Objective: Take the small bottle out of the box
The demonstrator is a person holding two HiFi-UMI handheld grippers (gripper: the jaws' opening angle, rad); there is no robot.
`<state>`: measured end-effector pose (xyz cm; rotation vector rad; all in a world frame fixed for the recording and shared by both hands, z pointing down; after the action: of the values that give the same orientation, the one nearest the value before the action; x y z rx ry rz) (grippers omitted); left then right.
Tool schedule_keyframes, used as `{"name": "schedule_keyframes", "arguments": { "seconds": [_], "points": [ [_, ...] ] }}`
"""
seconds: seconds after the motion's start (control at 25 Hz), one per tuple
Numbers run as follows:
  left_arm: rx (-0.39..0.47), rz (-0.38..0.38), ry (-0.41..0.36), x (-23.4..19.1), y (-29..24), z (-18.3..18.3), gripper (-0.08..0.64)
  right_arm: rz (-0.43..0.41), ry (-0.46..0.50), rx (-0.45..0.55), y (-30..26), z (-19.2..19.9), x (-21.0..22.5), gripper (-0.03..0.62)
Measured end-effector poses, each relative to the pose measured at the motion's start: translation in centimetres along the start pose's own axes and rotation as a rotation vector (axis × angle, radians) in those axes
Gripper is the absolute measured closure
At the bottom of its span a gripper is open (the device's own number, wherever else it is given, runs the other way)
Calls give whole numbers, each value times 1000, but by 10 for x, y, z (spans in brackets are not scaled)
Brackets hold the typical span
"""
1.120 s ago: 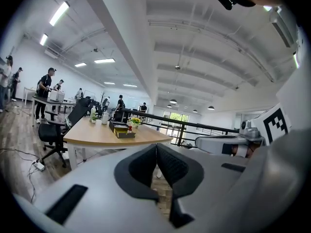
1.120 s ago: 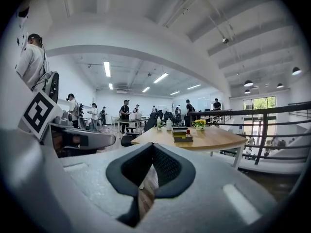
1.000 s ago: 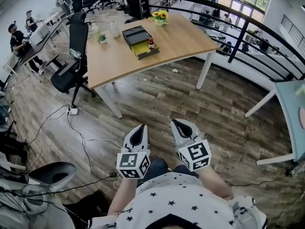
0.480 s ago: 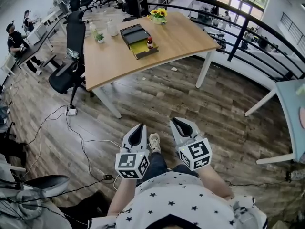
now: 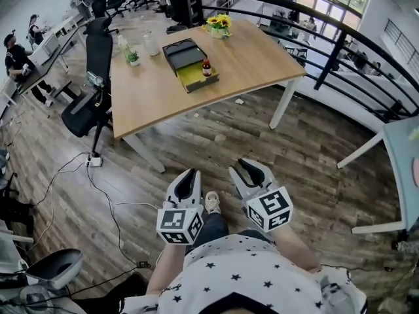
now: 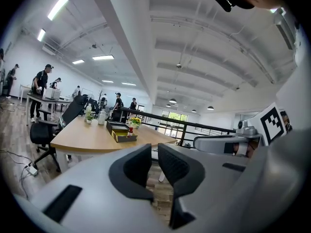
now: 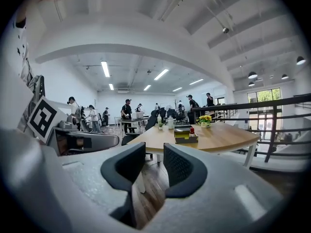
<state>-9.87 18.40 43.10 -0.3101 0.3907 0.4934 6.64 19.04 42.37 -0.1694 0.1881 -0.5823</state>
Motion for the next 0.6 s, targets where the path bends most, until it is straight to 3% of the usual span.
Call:
{"name": "schedule_keyframes", "arguments": {
  "seconds": [0.12, 0.6],
  "points": [
    [-7, 14, 1, -11, -26, -15, 497, -8, 0, -12, -27, -5, 17, 466],
    [-20, 36, 5, -65, -126, -80, 428, 23, -5, -31, -137, -36, 83, 413]
  ]
}}
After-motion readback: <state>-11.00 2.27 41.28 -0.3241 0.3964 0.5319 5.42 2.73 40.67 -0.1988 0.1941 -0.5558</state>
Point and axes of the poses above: the fingertips, and each gripper's own axes: y backward along the fingers, x to its right, z out of its underside, the point moved 6 cm from there along y, backward along the fingers, and after that the axes turned 13 degrees about y, right-handed, at the moved point
